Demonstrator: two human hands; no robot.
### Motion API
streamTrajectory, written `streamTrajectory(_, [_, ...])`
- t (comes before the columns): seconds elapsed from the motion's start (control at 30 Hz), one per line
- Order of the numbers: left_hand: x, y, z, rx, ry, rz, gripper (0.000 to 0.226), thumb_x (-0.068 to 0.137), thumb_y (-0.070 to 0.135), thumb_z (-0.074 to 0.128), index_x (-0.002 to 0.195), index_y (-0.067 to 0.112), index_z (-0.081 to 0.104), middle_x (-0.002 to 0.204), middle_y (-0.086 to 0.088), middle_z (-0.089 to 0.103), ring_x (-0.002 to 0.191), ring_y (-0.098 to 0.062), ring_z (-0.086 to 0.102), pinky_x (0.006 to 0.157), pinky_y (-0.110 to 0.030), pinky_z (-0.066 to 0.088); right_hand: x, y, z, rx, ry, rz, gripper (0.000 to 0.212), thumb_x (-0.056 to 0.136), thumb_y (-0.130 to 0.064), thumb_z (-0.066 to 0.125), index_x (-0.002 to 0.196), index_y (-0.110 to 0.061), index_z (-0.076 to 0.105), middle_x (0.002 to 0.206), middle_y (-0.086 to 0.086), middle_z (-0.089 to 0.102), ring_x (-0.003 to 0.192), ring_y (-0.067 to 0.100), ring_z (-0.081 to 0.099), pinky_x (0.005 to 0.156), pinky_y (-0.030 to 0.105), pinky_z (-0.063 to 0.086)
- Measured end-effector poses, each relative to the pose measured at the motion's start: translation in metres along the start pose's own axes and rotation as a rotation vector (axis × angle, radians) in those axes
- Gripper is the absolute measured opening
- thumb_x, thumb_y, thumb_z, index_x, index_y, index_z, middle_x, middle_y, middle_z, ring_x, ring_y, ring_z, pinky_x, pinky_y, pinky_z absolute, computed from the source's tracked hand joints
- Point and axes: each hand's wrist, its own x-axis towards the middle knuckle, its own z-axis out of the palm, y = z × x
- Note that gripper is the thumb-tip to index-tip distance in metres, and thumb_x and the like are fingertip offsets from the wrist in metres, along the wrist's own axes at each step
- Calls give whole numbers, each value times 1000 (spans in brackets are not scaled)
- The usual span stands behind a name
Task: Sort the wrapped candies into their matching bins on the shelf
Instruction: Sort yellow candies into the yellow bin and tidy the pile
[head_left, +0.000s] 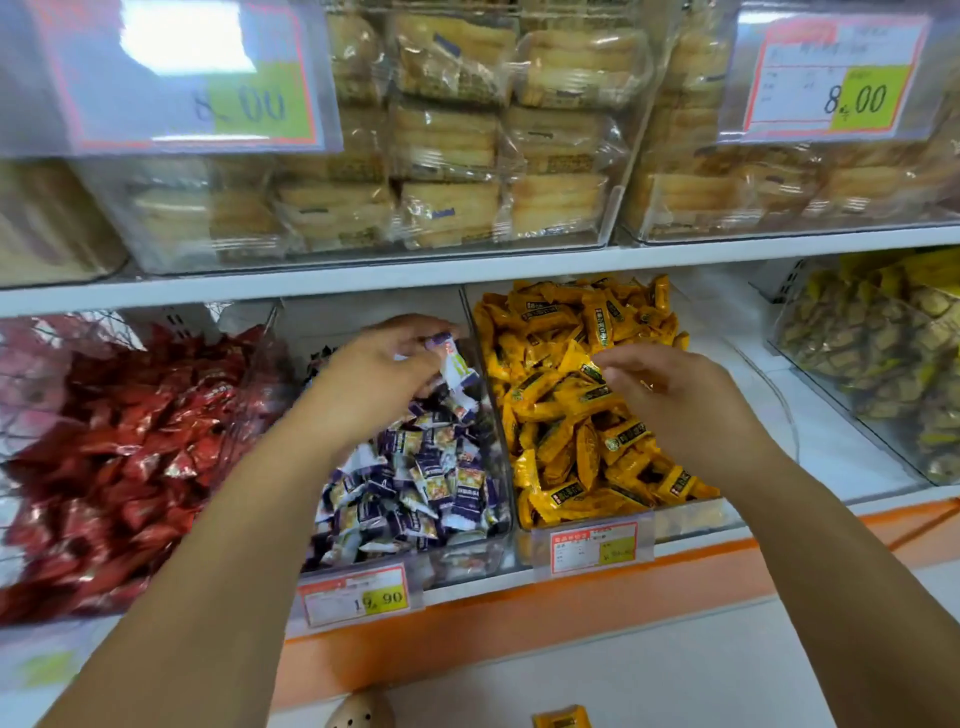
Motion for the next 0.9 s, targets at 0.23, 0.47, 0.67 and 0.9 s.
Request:
streamTrajectory(0.23, [5,-36,-37,295,112,-66,20,92,29,59,111,33,66,119,10,65,102,-18,64,83,-23,46,5,-4,15,-38,-21,4,19,96,-27,54,110,-33,67,100,-20,59,88,-9,49,67,-3,35])
streamTrajectory(0.47, [35,-57,-11,593,38,41,38,101,31,41,138,33,47,138,-5,53,119,-31,53,97,-38,44,9,-3,20,-8,8,-4,19,96,-26,54,106,-33,68,95,-23,59,86,-31,44,65,-6,34])
streamTrajectory(0.67, [50,-70,14,769,80,-43,30,93,50,49,117,39,64,124,3,62,109,-28,56,96,-50,41,3,9,14,-24,37,18,18,96,-25,55,104,-33,69,102,-17,65,90,-10,53,69,1,38])
streamTrajectory(0.9, [31,-34,18,444,338,201,21,90,19,63,107,24,72,110,2,70,97,-20,65,85,-30,50,-12,21,-5,28,145,38,18,96,-24,55,103,-35,68,91,-31,60,84,-12,55,69,2,39])
